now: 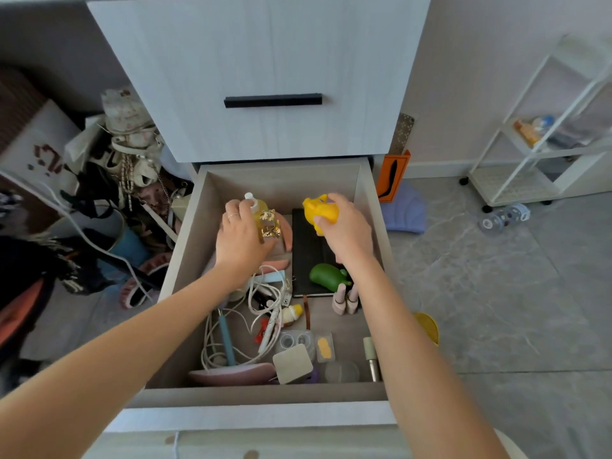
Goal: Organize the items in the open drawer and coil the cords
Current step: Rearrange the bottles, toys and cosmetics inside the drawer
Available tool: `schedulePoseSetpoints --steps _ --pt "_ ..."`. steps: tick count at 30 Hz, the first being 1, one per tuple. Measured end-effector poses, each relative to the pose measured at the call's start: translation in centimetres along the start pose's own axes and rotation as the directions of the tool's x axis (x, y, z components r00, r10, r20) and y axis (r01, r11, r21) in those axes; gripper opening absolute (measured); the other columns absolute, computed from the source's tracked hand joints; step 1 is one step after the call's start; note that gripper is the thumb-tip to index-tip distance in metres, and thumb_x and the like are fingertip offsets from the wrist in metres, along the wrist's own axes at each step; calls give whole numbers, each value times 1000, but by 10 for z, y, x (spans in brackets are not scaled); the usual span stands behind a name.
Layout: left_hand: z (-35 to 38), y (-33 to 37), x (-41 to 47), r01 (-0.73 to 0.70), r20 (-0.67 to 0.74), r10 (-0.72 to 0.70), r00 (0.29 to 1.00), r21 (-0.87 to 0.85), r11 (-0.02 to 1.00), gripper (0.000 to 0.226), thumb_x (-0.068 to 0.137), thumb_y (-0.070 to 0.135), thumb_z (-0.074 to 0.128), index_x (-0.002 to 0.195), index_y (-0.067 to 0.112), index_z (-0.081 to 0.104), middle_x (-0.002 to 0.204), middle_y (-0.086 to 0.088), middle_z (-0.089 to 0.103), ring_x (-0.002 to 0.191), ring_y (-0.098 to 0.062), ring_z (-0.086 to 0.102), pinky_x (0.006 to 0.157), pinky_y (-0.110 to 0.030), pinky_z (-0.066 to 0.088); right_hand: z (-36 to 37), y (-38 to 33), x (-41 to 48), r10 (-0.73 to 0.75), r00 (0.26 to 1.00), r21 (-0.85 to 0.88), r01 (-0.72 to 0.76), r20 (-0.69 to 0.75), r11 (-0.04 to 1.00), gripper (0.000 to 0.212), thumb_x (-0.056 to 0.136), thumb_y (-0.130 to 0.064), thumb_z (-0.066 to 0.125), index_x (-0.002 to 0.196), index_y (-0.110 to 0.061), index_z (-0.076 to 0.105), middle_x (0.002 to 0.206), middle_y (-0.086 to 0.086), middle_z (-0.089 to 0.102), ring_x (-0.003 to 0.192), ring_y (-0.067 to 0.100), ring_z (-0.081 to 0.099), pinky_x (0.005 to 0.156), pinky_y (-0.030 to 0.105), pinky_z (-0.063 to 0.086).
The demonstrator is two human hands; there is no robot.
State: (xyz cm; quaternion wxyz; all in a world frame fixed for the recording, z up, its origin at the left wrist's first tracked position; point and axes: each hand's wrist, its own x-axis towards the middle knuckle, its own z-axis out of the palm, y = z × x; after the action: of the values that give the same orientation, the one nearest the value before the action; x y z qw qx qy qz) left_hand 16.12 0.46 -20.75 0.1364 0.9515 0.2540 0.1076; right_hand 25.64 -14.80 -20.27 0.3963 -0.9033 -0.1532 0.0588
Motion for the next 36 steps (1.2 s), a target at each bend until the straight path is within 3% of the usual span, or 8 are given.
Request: schedulePoseSetpoints --steps 3,8,14,19,25,30,34,36 --pt "16 10 10 -19 14 21 1000 -123 992 61 76 17 72 129 12 42 130 -14 39 120 -33 42 81 -47 47 2 6 7 53 998 157 -58 36 986 44 94 -30 50 137 -26 44 124 6 56 95 26 62 78 30 51" --pt "32 5 18 36 40 -32 999 -88 996 47 85 10 60 127 8 39 133 -20 39 116 -41 44 80 -52 48 5 10 15 188 966 429 -247 176 869 43 99 -22 45 141 -14 39 120 15 53 61 15 51 34 10 34" --pt "31 -9 17 9 44 -9 999 1 1000 54 85 10 59 131 -2 33 126 -24 42 115 -45 44 88 -50 44 8 13 16 169 955 352 -250 245 902 40 99 -27 44 139 -21 43 118 6 55 63 13 54 36 10 38" --pt "26 -23 13 62 74 -41 996 -301 952 53 82 3 65 126 6 35 127 -20 39 113 -37 46 92 -46 45 8 15 20 343 887 403 -448 307 798 38 99 -37 40 130 -14 46 77 6 55 55 17 49 44 24 37" --pt "27 -15 14 166 77 -148 986 -394 904 58 81 2 67 128 5 34 130 -19 41 118 -32 47 92 -38 45 5 13 15 491 796 370 -601 353 709 45 96 -53 36 99 -10 48 65 8 45 52 16 40 48 25 34" --pt "28 7 6 294 -47 -330 943 -346 891 67 74 11 72 127 2 33 129 -20 34 121 -36 37 98 -44 36 12 13 13 425 763 429 -633 487 645 46 94 -51 46 118 -13 45 78 7 45 58 14 41 48 24 37" --pt "23 30 -16 -91 -312 -33 950 -376 922 43 72 1 63 112 0 47 111 -19 43 105 -28 38 90 -43 37 8 -1 7 332 768 505 -620 548 601 35 98 -44 40 113 -13 43 75 7 45 56 14 41 48 22 37" --pt "21 35 -21 -276 -260 187 947 -365 889 49 70 -6 59 116 2 47 117 -19 41 109 -30 38 94 -41 37 2 -10 3 275 855 361 -449 439 817 35 99 -45 36 117 -16 46 81 5 48 62 13 45 53 23 38"
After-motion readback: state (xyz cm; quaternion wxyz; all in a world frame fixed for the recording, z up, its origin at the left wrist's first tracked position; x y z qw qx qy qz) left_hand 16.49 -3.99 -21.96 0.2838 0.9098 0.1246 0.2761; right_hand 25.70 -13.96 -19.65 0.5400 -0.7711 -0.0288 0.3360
